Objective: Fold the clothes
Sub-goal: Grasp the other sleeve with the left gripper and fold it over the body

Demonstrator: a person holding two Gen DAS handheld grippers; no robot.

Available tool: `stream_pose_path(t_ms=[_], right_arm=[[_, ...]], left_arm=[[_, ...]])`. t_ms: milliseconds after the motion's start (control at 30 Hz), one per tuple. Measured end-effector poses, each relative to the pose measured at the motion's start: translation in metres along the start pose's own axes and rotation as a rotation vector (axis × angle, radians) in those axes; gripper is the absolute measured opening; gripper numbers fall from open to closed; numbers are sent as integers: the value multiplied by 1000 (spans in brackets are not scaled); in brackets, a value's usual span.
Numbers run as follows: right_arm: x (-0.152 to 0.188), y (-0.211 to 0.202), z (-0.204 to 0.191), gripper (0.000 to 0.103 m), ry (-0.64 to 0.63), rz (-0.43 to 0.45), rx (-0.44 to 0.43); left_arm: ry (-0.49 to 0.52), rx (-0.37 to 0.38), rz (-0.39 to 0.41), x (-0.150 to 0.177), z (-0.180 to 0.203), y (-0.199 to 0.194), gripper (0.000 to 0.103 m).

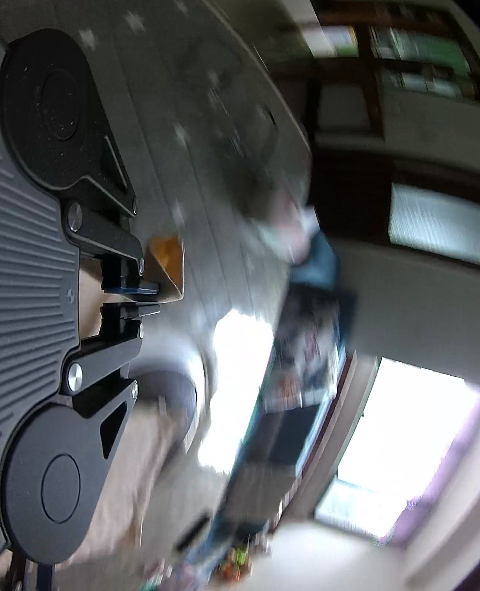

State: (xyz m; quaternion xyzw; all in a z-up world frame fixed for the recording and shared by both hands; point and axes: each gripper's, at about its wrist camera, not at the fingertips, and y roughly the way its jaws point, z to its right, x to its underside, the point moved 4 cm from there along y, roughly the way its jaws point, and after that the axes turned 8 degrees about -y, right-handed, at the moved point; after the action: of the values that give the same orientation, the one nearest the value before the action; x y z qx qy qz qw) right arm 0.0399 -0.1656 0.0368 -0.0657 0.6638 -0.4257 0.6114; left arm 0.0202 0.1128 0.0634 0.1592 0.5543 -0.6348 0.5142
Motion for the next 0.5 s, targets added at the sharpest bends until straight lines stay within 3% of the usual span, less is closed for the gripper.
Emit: stream_pose_path(t_ms=[133, 333, 500], right_arm=[[12, -15, 18, 28, 59, 4, 55], [34, -36, 46, 28, 152, 1, 123], [52, -45, 57, 28, 201, -15, 140]], left_arm=[[93, 197, 8, 6, 64, -27, 4], [237, 472, -52, 43, 147, -56, 4], [360, 592, -170, 86, 189, -57, 5]])
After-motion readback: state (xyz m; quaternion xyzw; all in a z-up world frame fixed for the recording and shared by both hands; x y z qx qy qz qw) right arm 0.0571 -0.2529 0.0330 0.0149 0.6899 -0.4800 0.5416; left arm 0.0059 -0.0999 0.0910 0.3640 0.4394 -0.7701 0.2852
